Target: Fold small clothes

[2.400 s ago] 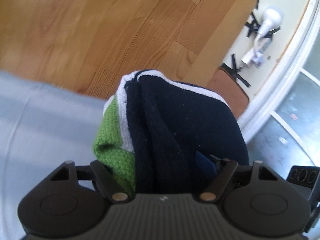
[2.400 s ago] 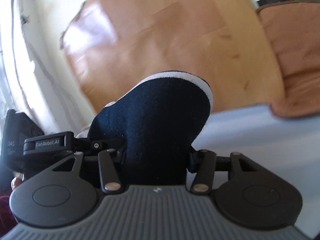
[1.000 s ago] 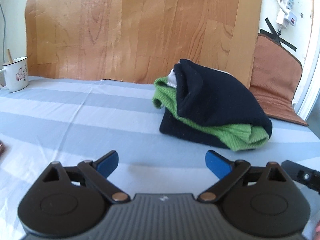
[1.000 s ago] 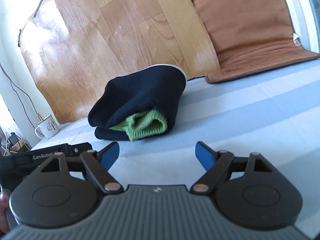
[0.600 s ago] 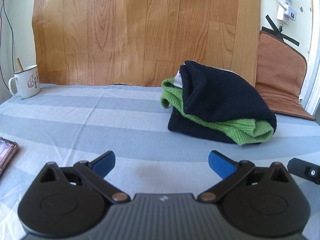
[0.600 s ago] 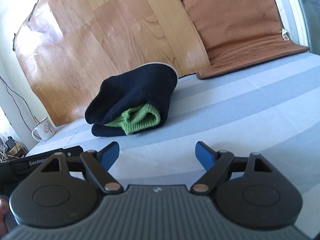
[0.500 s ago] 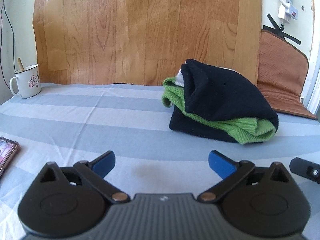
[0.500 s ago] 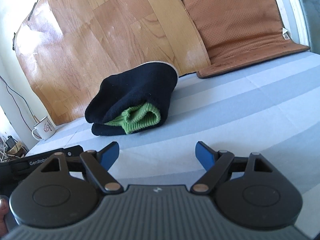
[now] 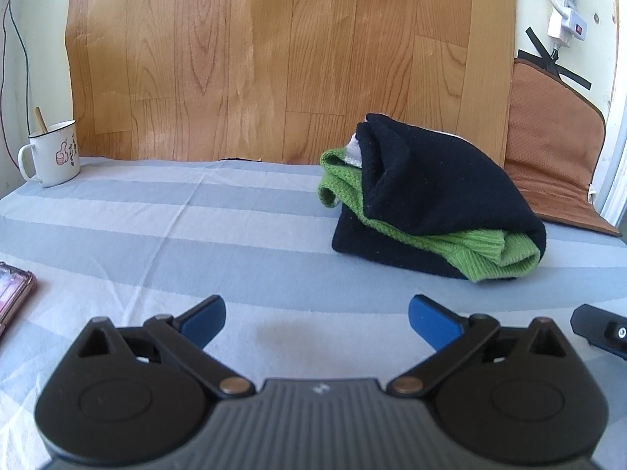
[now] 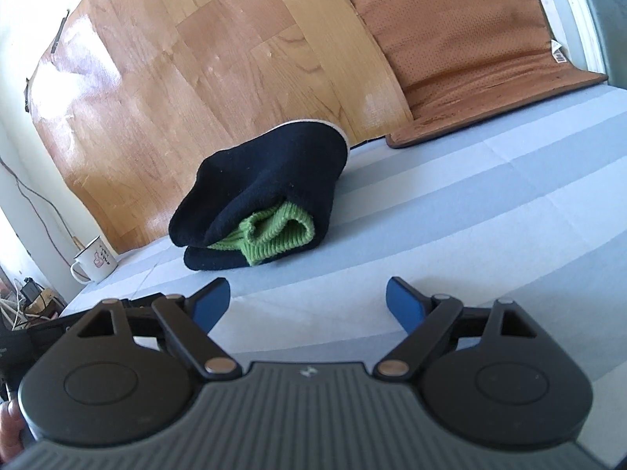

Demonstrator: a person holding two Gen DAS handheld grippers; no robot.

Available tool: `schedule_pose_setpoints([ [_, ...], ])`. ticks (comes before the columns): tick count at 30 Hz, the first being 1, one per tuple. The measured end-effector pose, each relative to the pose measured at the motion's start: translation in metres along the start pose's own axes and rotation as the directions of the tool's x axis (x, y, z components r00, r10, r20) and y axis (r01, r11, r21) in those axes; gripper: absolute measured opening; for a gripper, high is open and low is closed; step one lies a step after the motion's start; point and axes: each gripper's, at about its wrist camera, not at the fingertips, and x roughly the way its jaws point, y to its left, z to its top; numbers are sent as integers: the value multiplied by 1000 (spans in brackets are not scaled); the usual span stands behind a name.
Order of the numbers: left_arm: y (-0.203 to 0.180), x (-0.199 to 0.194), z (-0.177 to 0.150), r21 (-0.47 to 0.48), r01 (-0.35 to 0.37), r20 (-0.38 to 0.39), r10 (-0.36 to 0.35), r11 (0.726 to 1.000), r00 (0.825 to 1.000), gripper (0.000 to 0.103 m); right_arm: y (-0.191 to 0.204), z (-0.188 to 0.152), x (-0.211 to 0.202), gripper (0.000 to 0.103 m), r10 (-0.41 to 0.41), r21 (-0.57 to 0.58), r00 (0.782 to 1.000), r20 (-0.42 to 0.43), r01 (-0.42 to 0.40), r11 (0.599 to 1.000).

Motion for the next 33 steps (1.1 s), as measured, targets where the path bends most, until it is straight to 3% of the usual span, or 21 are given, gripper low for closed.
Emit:
schedule_pose_setpoints([
  [11, 2, 0, 0, -36, -14, 4, 14, 999, 1000, 103, -1, 1, 0, 91, -42, -4, 999, 10, 42, 999],
  [21, -7, 1, -1, 35, -44, -6, 44, 998, 999, 103, -1, 1, 0, 91, -41, -3, 999, 9, 41, 999],
  [33, -7, 6, 1, 45, -52, -40, 53, 998, 998, 103, -2, 1, 1, 91, -36, 4, 999, 10, 36, 999],
])
